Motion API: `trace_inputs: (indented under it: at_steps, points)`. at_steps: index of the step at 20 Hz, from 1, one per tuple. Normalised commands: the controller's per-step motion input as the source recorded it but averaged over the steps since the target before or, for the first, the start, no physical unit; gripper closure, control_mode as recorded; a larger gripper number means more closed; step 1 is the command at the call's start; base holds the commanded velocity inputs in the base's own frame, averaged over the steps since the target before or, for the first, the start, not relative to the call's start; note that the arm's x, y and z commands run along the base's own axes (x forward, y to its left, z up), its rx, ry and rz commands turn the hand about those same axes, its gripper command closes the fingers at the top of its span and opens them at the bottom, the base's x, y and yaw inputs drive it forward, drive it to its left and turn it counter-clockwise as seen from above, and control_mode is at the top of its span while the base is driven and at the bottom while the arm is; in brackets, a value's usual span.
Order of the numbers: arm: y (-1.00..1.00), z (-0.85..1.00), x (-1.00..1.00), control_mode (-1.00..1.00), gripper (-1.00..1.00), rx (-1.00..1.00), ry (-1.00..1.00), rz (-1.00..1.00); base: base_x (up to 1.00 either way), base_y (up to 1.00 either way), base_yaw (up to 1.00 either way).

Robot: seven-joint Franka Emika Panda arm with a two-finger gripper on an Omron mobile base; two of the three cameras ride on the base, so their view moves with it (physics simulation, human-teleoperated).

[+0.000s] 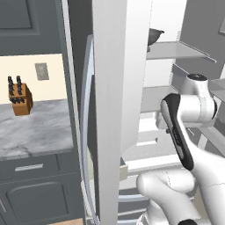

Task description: Pick lemon from the fridge and place it on the plate on the counter.

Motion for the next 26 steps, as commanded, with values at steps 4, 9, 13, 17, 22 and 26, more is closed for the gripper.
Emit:
trace_inputs:
  at_steps: [4, 9, 13, 17, 22, 26]
  points:
    - [0.03, 0.00, -0.21, -1.00, 1.00, 0.00, 0.00, 0.00, 0.00, 0.00, 0.00]
    - [0.01, 0.00, -0.06, 1.00, 1.00, 0.00, 0.00, 0.00, -0.49, 0.03, 0.00]
    - [0.00, 0.00, 0.00, 1.00, 1.00, 0.00, 0.00, 0.00, -0.82, 0.31, 0.00]
    - [0.00, 0.00, 0.00, 1.00, 1.00, 0.00, 0.00, 0.00, -0.53, 0.82, 0.00]
    - [0.00, 0.00, 0.00, 1.00, 1.00, 0.00, 0.00, 0.00, -0.08, 1.00, -0.01]
    - [0.00, 0.00, 0.00, 1.00, 1.00, 0.00, 0.00, 0.00, -0.04, 1.00, -0.03]
